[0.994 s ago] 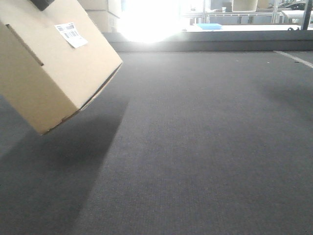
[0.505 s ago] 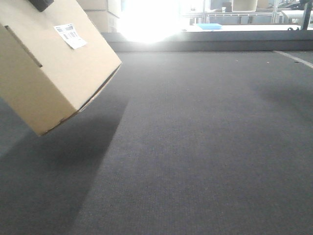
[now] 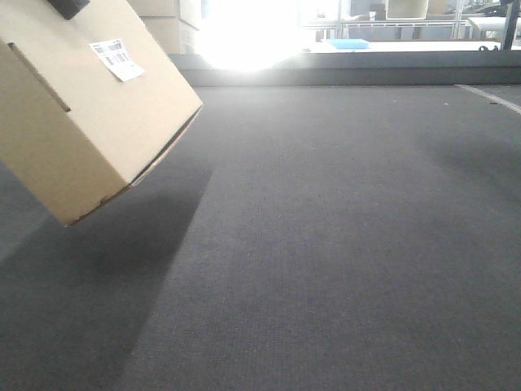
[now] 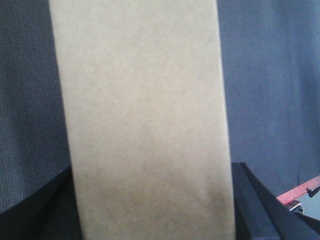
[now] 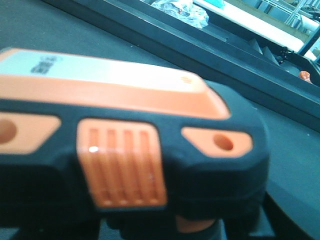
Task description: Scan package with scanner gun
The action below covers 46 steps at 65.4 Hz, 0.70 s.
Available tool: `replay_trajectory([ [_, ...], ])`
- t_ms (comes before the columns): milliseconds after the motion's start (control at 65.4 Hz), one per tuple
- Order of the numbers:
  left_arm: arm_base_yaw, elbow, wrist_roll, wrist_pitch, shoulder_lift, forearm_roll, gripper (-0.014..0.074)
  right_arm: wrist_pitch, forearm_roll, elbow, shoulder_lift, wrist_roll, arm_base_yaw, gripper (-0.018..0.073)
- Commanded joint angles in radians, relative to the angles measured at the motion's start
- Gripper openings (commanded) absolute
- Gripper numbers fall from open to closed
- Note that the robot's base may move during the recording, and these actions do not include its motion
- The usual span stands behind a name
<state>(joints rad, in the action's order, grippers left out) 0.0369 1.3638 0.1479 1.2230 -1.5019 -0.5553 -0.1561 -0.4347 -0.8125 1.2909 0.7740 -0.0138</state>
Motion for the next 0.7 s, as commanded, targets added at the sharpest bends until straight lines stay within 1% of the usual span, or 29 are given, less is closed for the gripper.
replay_trajectory([
  [0, -0.003, 0.004, 0.005, -0.002, 0.016, -0.011, -0.0111, -0.057, 0.001, -0.015, -0.004, 0.006, 0.019, -0.0154],
  [138, -0.003, 0.004, 0.005, -0.002, 0.016, -0.011, -0.0111, -0.060, 0.001, -0.015, -0.004, 0.006, 0.055, -0.0154],
  [336, -0.003, 0.004, 0.005, -0.002, 0.016, -0.011, -0.0111, -0.060, 0.001, -0.015, -0.004, 0.006, 0.087, -0.0154],
  [688, -0.003, 0.004, 0.005, -0.002, 0.016, -0.013, -0.0111, -0.061, -0.021, -0.015, -0.004, 0.006, 0.096, -0.0154],
])
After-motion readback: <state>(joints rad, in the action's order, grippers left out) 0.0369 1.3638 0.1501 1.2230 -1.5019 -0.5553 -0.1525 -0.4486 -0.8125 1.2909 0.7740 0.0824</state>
